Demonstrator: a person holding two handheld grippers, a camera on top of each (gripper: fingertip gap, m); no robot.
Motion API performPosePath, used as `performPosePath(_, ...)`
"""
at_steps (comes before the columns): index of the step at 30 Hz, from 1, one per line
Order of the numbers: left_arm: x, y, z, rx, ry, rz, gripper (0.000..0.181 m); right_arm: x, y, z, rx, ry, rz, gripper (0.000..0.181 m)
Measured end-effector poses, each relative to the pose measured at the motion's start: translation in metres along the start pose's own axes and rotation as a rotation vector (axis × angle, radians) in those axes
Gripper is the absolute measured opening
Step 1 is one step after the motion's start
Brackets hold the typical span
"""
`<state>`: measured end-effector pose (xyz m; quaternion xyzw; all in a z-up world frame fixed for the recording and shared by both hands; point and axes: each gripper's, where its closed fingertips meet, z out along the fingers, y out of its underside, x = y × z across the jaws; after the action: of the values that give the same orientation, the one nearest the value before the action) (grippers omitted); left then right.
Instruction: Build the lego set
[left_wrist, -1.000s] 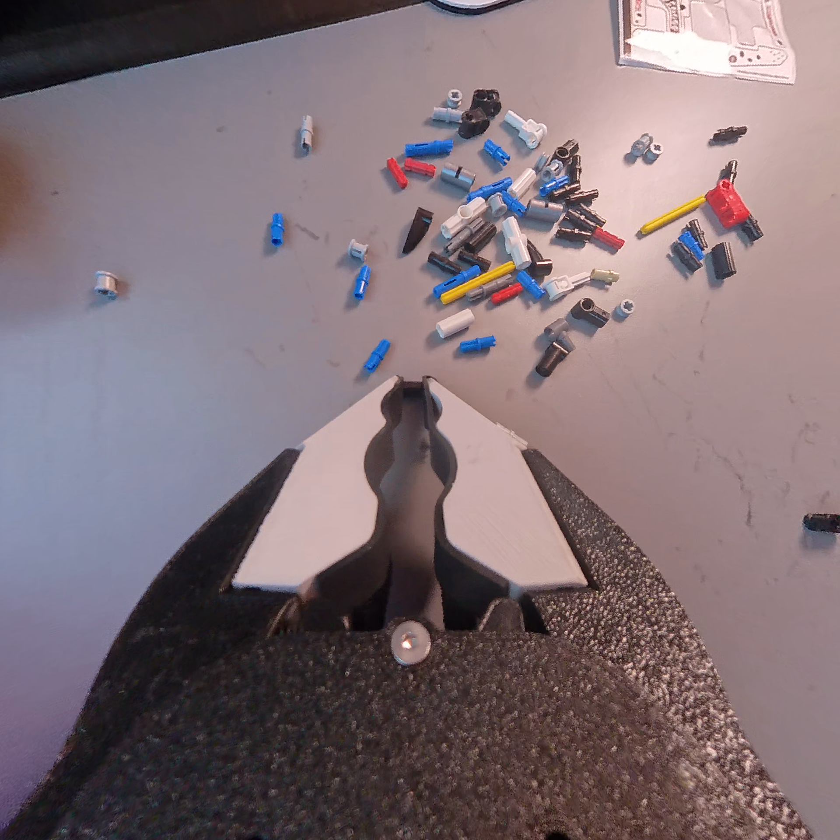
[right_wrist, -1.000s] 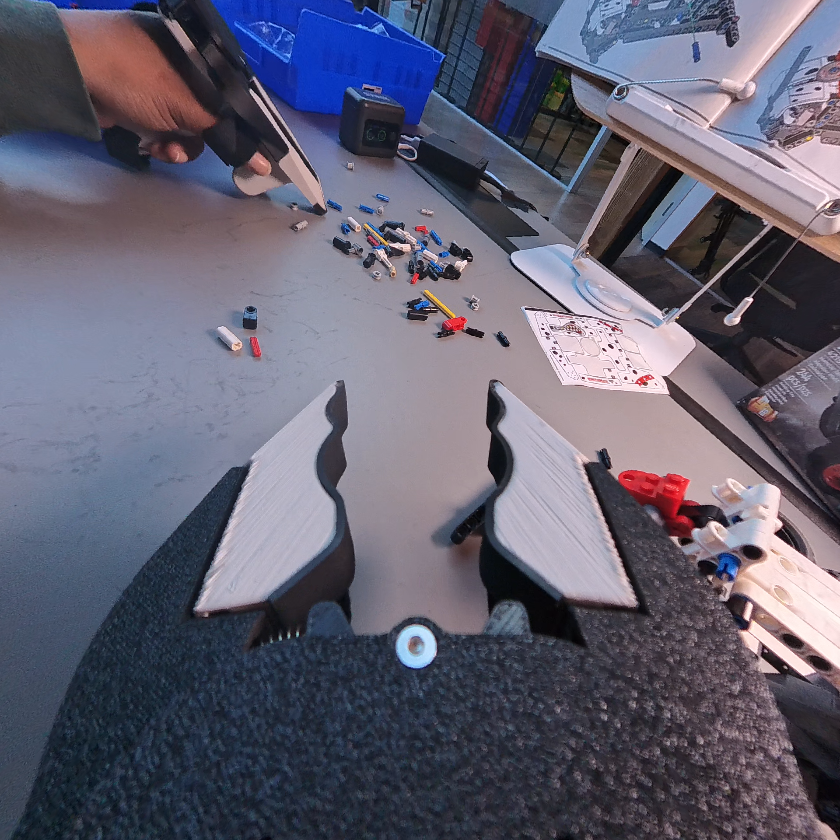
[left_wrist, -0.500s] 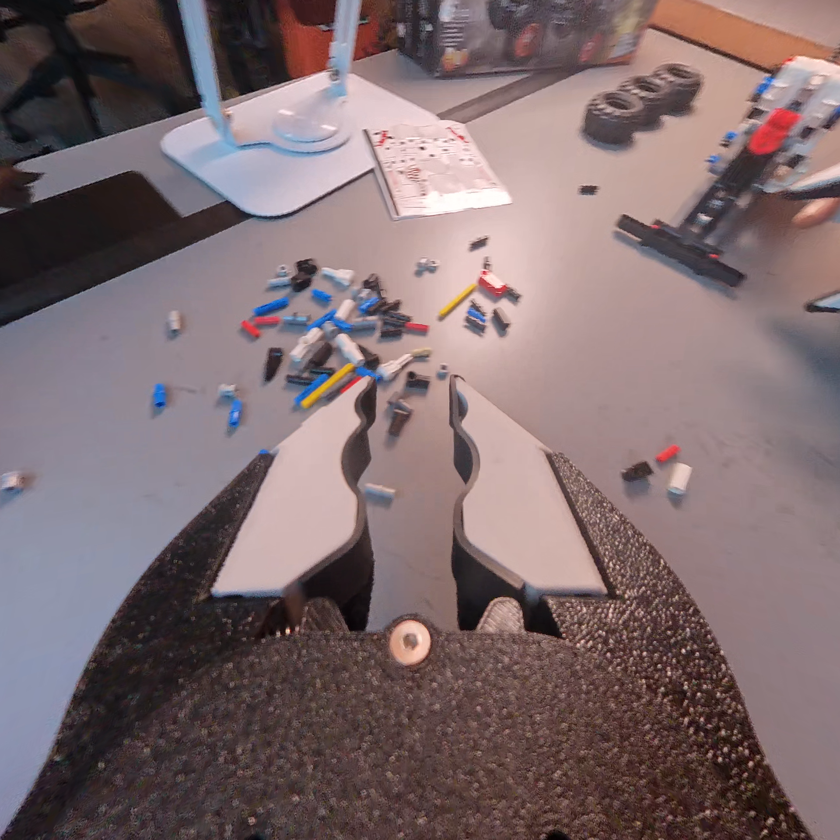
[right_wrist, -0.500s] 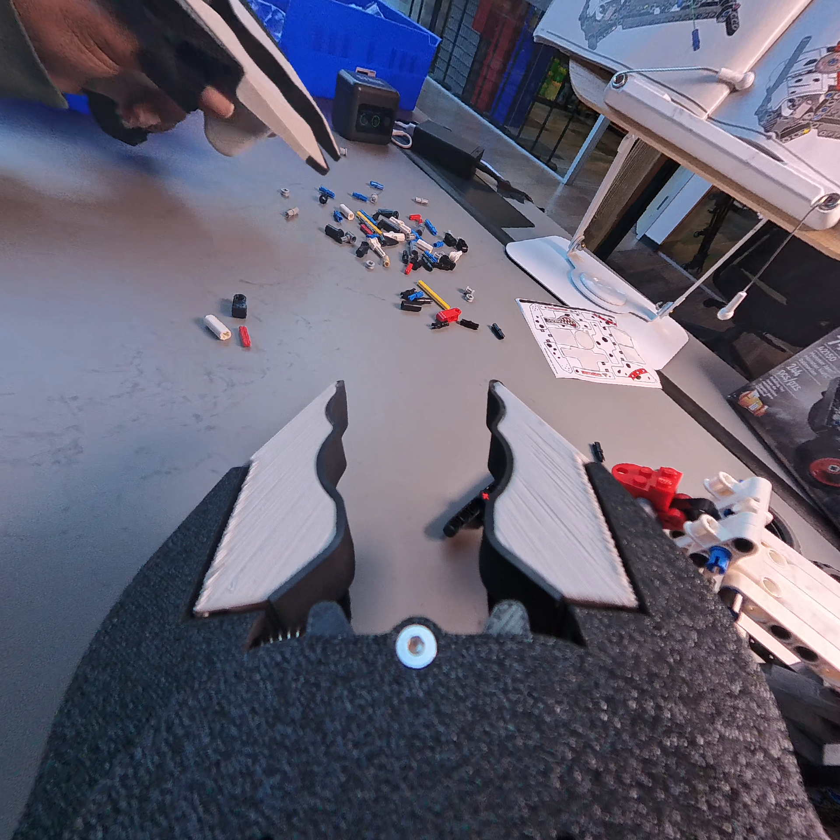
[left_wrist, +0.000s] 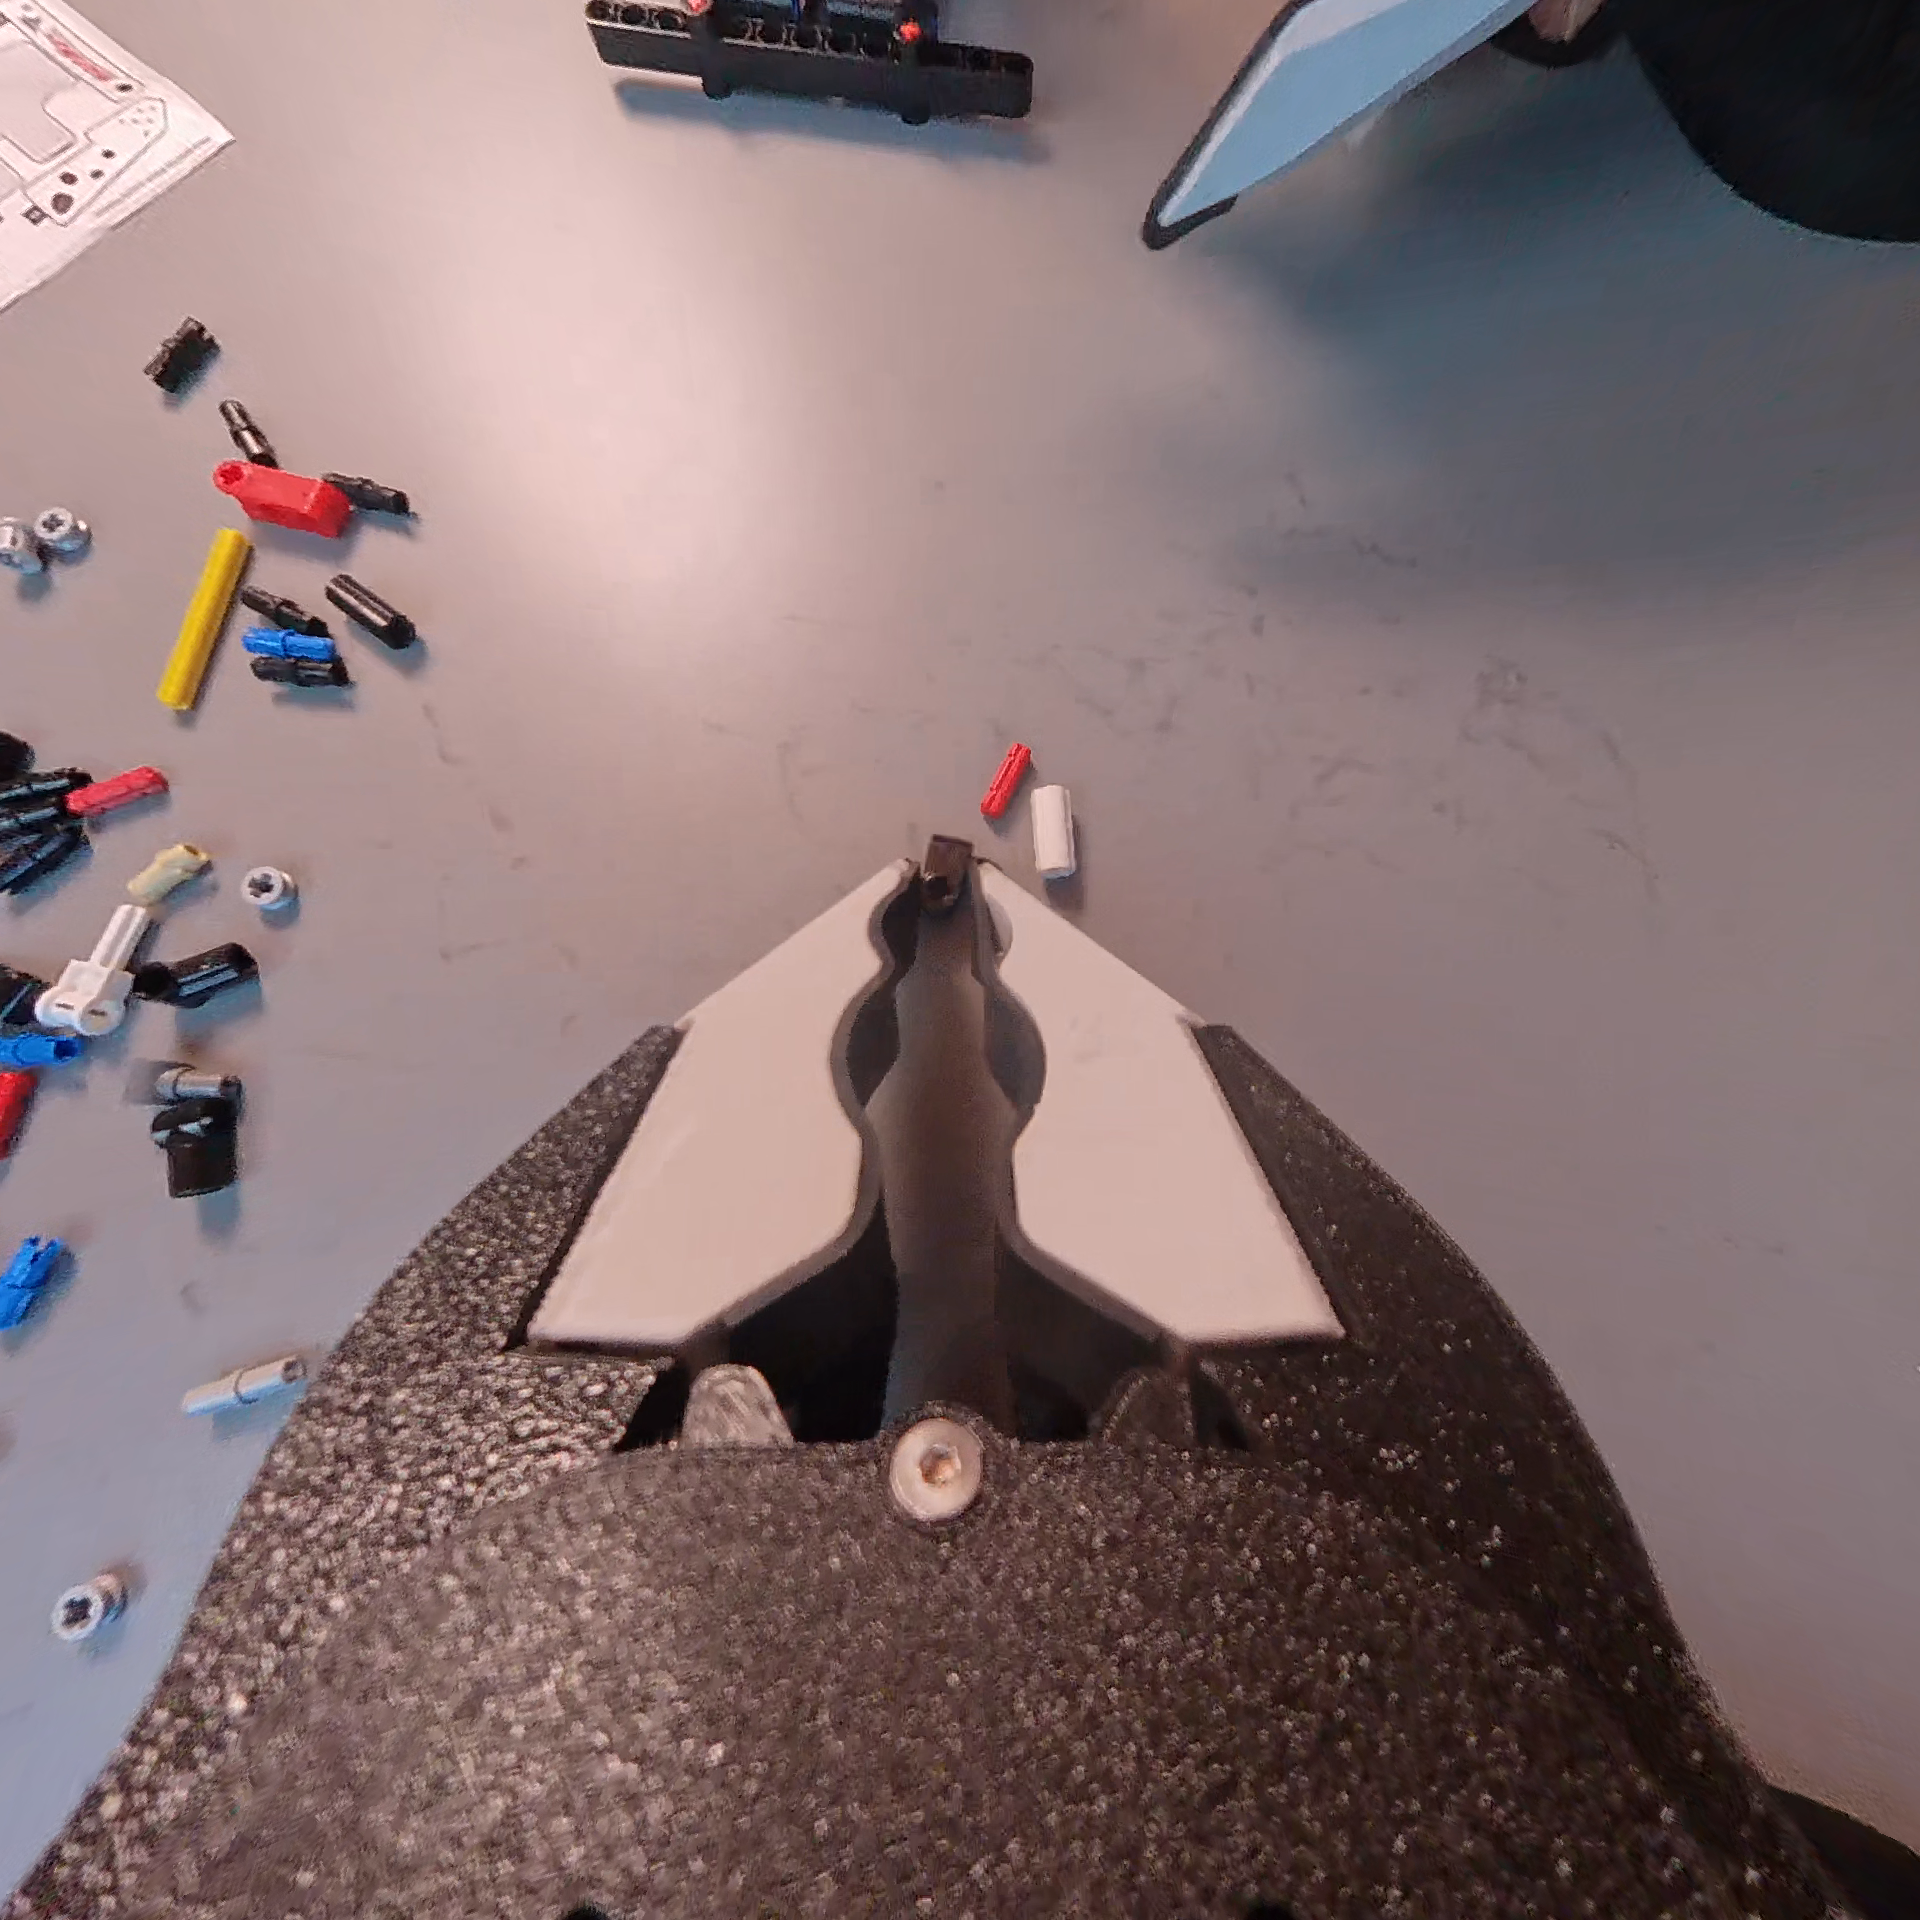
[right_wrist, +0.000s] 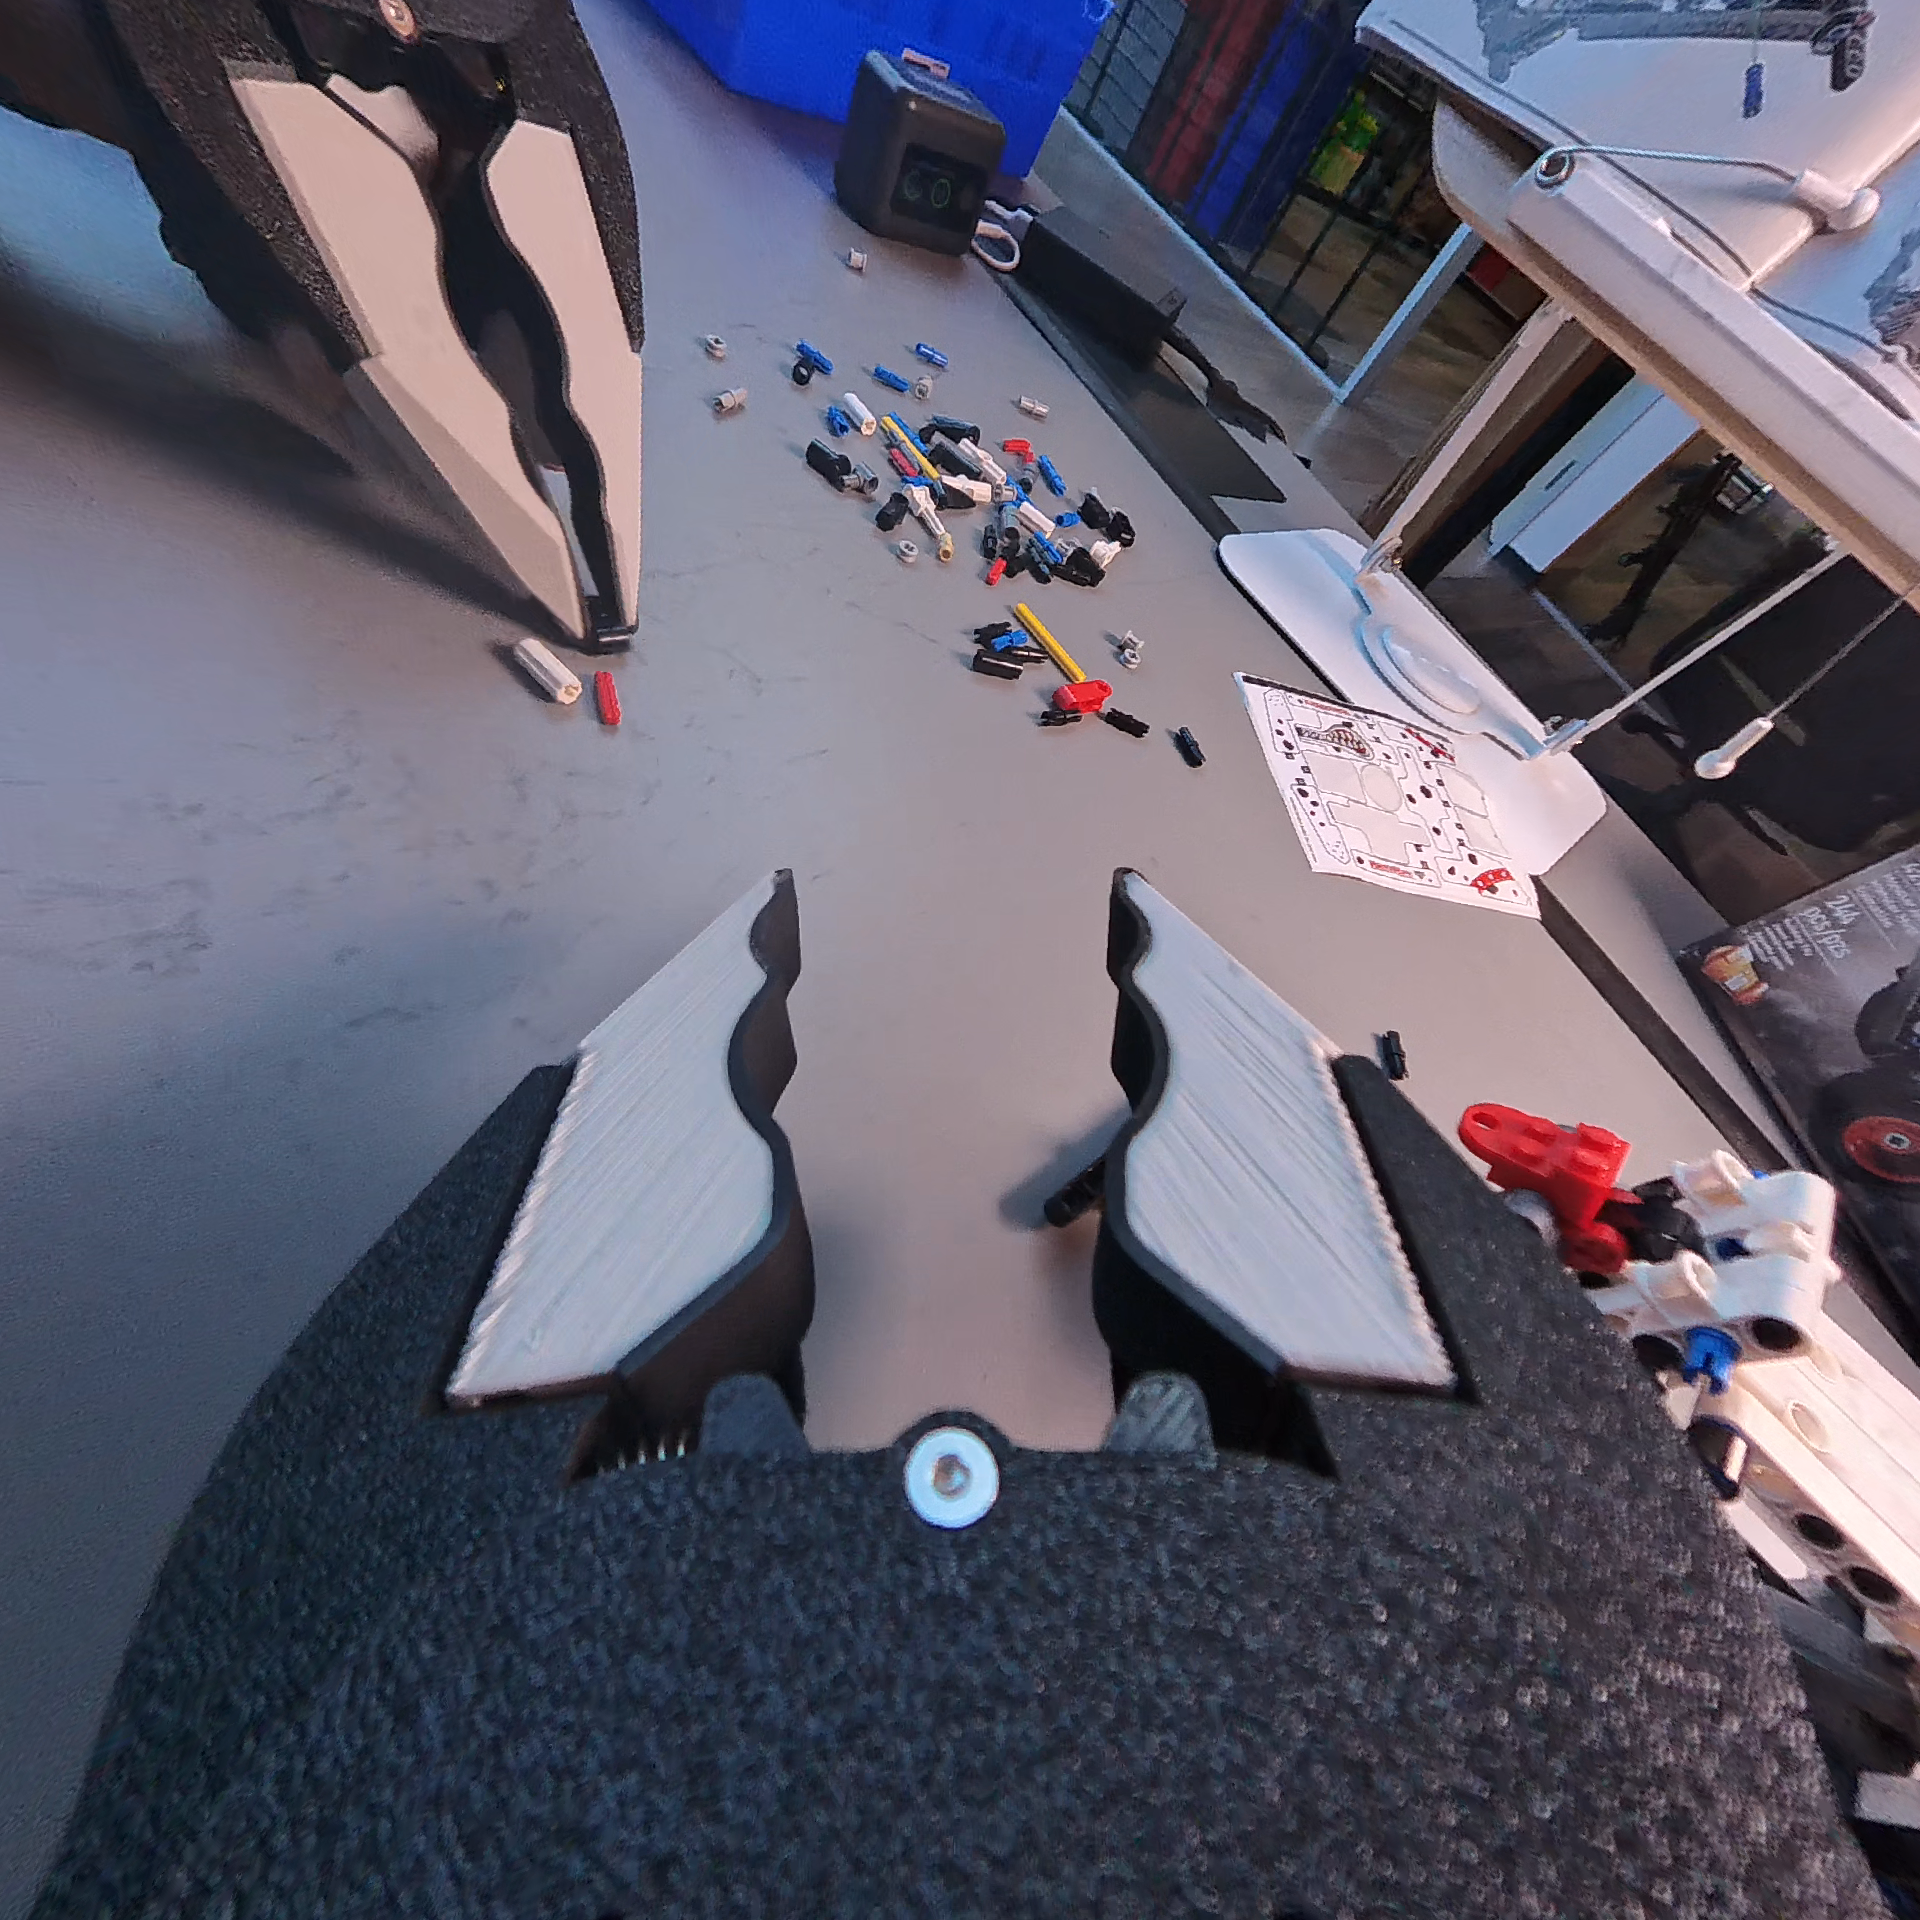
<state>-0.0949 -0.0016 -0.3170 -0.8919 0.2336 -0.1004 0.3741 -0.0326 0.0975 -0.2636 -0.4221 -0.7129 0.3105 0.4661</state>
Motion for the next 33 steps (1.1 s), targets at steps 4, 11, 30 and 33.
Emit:
performPosePath(4, -0.014, 0.0, 0.0, -0.001, -0.075, -0.036, 0.007, -0.002, 0.002, 0.0, -0.011, -0.005, -0.017, 0.06)
performPosePath(11, -0.061, 0.01, -0.014, 0.007, -0.301, -0.168, 0.014, -0.004, 0.005, 0.001, -0.029, -0.013, -0.036, 0.059)
performPosePath(30, -0.054, -0.017, -0.029, 0.162, -0.27, -0.177, 0.034, 0.141, 0.105, -0.068, -0.691, -0.313, -0.239, 0.092)
performPosePath(33, -0.054, -0.016, -0.03, 0.16, -0.273, -0.173, 0.033, 0.131, 0.128, -0.054, -0.824, -0.44, -0.326, 0.089)
